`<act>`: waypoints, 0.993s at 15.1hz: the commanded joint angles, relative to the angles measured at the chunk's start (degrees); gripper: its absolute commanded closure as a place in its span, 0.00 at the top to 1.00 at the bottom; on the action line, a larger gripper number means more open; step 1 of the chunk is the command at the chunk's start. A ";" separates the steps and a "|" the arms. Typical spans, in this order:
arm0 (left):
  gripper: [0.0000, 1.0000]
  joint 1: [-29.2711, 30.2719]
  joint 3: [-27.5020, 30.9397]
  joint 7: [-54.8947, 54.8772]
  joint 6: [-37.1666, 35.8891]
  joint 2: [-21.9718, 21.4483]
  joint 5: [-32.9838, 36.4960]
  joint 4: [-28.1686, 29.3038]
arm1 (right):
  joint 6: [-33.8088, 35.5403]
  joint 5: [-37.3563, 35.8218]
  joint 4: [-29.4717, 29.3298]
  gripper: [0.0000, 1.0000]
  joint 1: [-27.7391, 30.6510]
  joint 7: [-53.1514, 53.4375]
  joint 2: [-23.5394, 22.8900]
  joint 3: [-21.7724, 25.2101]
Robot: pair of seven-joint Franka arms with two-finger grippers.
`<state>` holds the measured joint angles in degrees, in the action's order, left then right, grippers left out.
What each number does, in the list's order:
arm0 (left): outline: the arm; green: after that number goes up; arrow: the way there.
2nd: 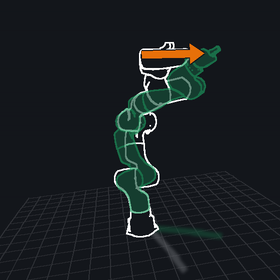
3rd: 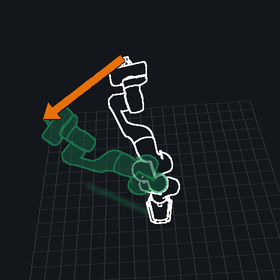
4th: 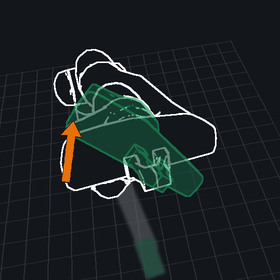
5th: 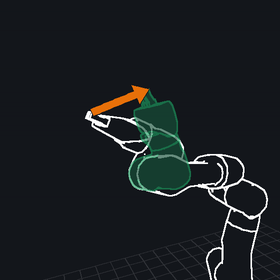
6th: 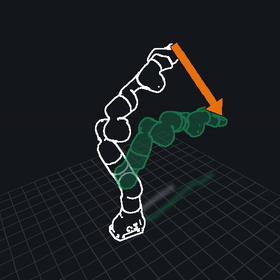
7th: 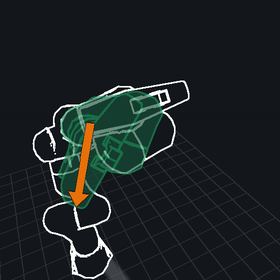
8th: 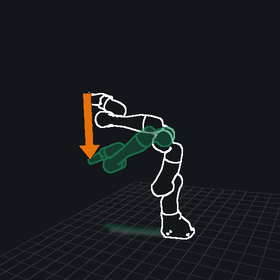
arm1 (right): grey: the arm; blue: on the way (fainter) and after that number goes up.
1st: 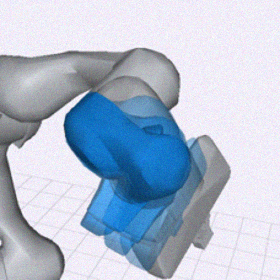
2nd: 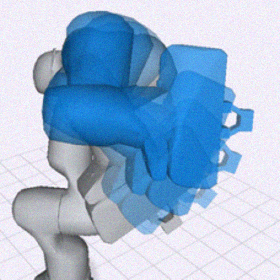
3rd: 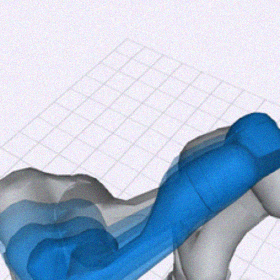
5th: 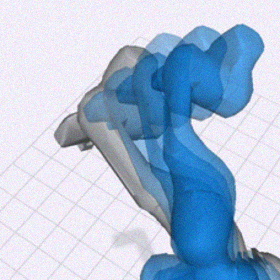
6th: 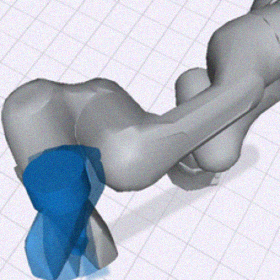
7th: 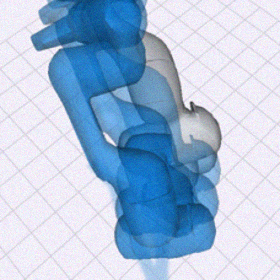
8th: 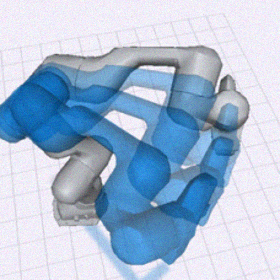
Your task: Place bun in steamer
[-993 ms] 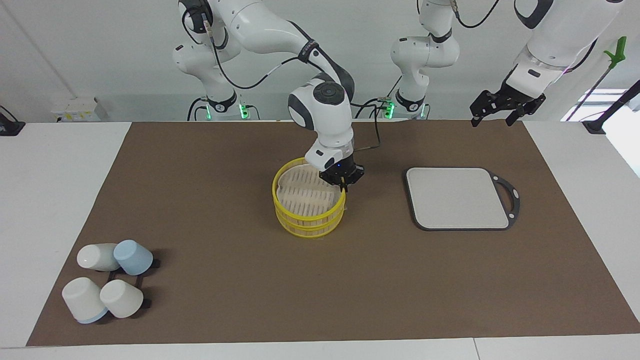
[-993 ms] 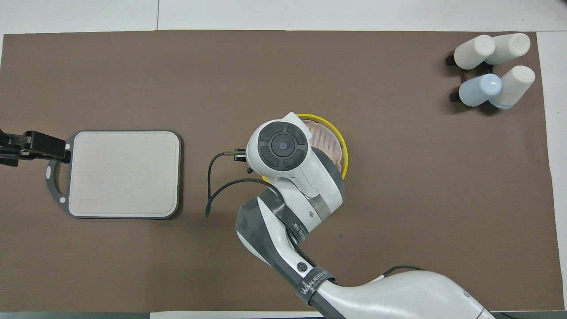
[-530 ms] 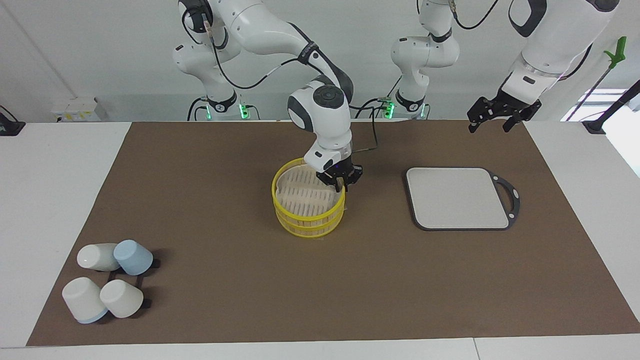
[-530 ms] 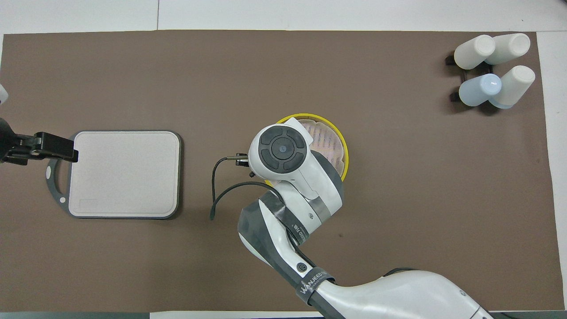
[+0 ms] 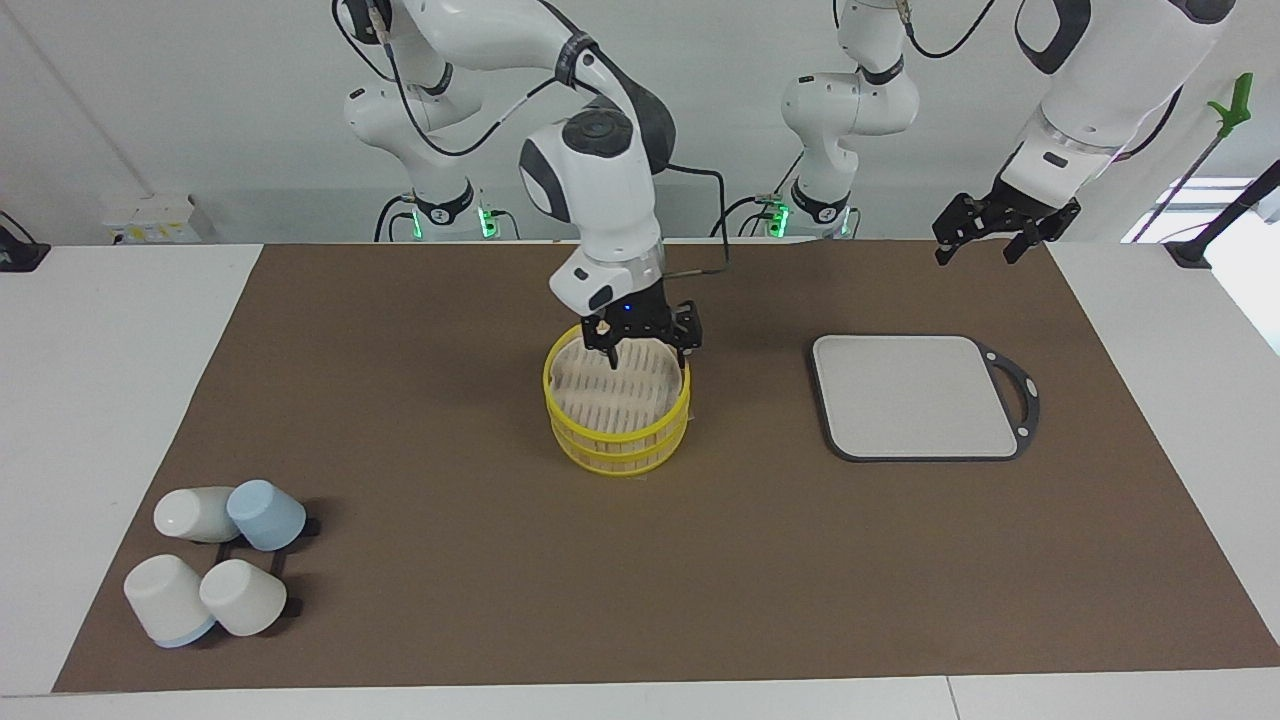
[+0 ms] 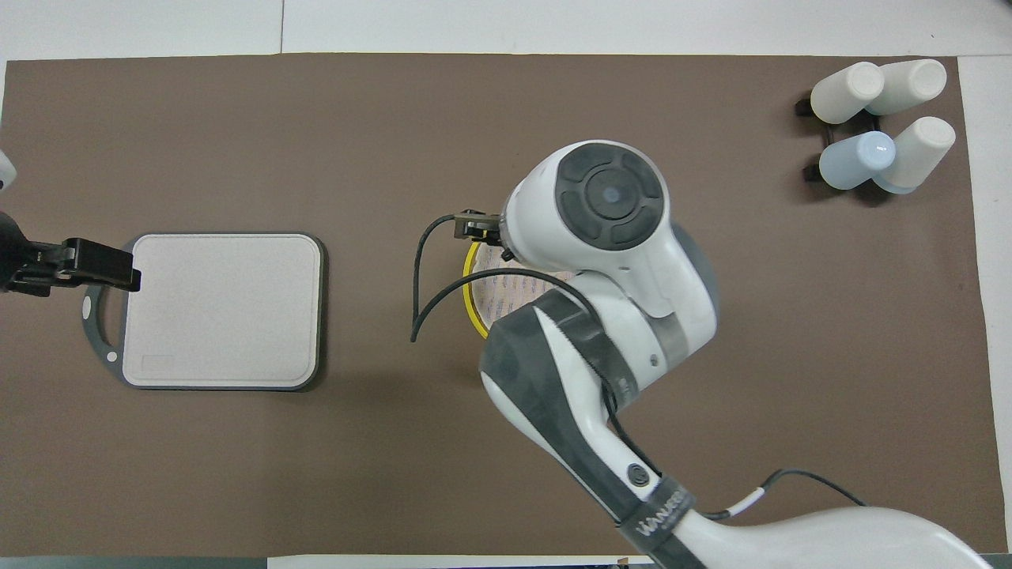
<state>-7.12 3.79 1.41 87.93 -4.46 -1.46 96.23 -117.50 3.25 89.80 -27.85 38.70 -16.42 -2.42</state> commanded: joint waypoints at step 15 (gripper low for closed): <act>1.00 0.26 -0.01 -0.71 0.84 -1.61 0.14 1.50 | 34.54 -2.11 3.45 1.00 23.20 -35.54 22.57 1.70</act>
<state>-7.11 3.82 1.41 87.93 -4.50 -1.46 96.24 -82.05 2.12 91.32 -3.58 3.54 5.00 -1.90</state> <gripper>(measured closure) 0.000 0.000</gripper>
